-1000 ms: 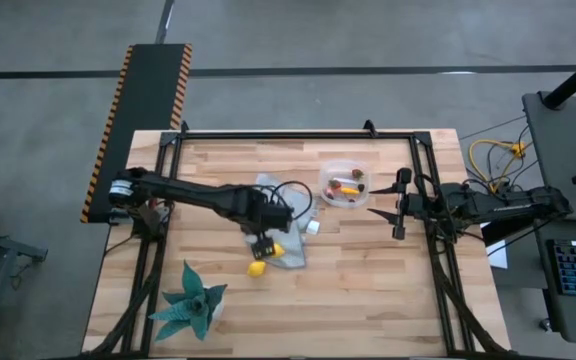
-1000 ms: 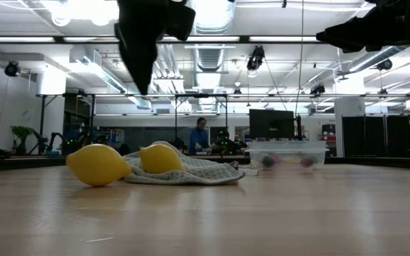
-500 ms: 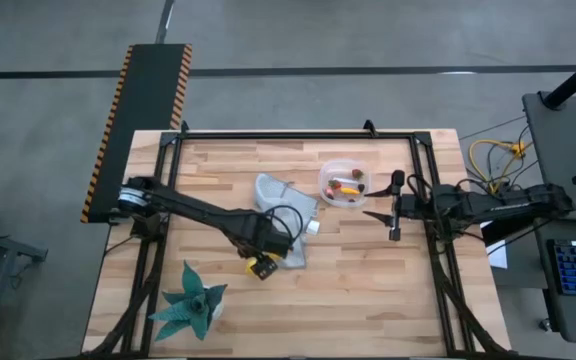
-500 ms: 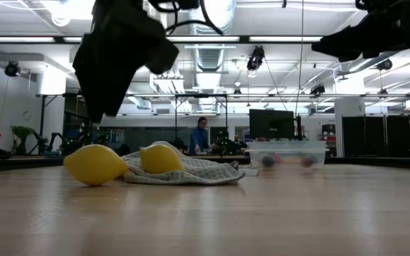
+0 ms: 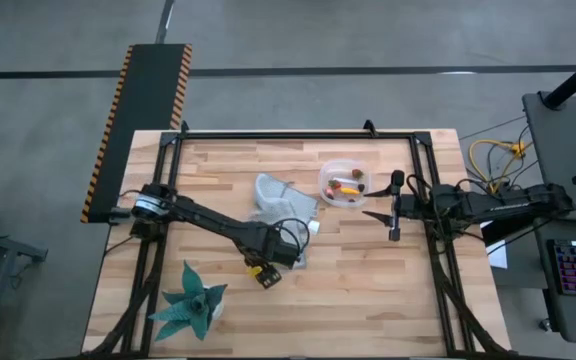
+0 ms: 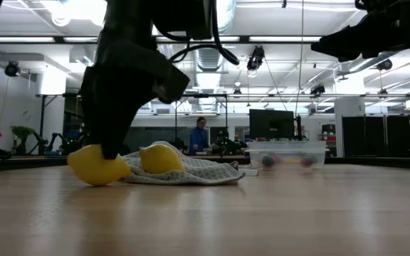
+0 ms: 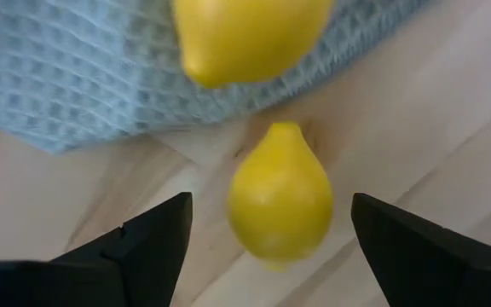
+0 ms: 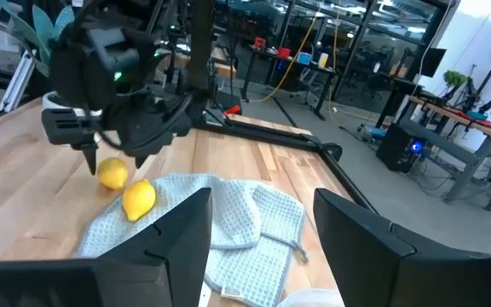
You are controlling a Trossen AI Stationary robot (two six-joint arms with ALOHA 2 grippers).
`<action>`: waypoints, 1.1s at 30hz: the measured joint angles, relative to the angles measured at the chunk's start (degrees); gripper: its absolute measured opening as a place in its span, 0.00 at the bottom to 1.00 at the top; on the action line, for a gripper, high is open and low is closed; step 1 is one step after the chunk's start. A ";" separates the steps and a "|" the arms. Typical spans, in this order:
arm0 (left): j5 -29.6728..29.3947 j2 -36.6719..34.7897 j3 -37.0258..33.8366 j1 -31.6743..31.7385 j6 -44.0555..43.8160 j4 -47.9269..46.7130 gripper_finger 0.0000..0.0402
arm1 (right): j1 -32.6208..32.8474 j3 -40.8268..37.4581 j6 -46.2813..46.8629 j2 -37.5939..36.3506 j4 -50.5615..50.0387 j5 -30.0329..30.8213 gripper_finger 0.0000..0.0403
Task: Pick and placing Produce into tupperware
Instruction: Put the bottom lemon into the transparent bin
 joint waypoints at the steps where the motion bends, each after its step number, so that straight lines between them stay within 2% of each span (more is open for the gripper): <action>1: 0.21 0.43 0.00 -0.11 0.27 0.00 0.76 | 0.01 0.00 -0.03 0.00 -0.01 -0.01 0.49; 20: 2.88 1.67 -3.49 -0.78 -0.30 5.30 0.76 | 0.01 0.00 -0.04 0.07 0.04 -0.01 0.49; 33: 4.55 1.67 -4.57 -0.78 -0.39 4.87 0.75 | 0.01 0.00 -0.04 0.07 0.05 0.00 0.49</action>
